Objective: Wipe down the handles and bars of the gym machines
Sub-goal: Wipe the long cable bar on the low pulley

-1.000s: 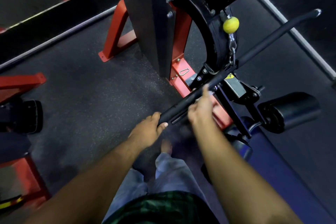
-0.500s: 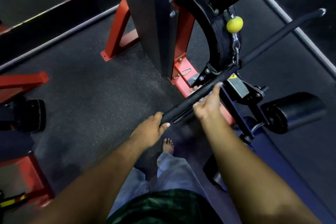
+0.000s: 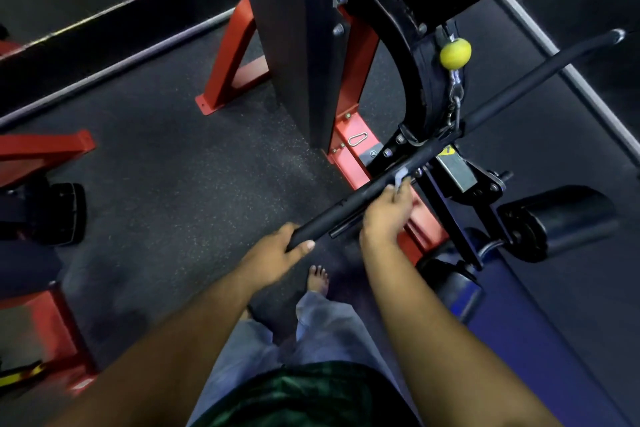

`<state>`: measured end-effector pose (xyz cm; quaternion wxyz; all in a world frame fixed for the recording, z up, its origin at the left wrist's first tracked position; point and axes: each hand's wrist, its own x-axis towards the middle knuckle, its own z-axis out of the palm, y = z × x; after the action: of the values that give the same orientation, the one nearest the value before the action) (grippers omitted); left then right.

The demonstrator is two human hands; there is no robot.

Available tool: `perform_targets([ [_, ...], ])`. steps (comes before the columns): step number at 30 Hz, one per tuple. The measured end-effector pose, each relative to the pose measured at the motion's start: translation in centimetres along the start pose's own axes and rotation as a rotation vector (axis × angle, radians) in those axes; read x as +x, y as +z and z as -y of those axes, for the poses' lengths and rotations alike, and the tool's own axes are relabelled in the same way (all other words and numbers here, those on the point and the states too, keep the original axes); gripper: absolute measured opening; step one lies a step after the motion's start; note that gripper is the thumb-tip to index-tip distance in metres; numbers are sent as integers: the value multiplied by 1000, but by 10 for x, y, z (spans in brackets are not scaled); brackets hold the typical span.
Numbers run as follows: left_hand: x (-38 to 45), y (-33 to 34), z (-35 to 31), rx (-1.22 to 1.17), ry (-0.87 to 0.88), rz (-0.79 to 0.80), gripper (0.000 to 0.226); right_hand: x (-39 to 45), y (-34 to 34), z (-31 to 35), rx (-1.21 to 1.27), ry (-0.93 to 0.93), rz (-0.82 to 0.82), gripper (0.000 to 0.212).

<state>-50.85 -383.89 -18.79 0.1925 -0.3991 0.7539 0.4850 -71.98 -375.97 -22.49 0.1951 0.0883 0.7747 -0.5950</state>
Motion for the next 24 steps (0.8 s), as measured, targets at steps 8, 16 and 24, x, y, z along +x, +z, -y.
perform_targets([
  [8, -16, 3, 18, -85, -49, -30, 44, -26, -23, -17, -624, -712, 330, 66],
  [16, -17, 5, 23, -70, -8, -30, 29, 15, -54, 4, -1222, -1097, 491, 59],
  [24, -18, 3, 26, -51, 18, -34, 39, -7, -34, 8, -1138, -1089, 658, 67],
])
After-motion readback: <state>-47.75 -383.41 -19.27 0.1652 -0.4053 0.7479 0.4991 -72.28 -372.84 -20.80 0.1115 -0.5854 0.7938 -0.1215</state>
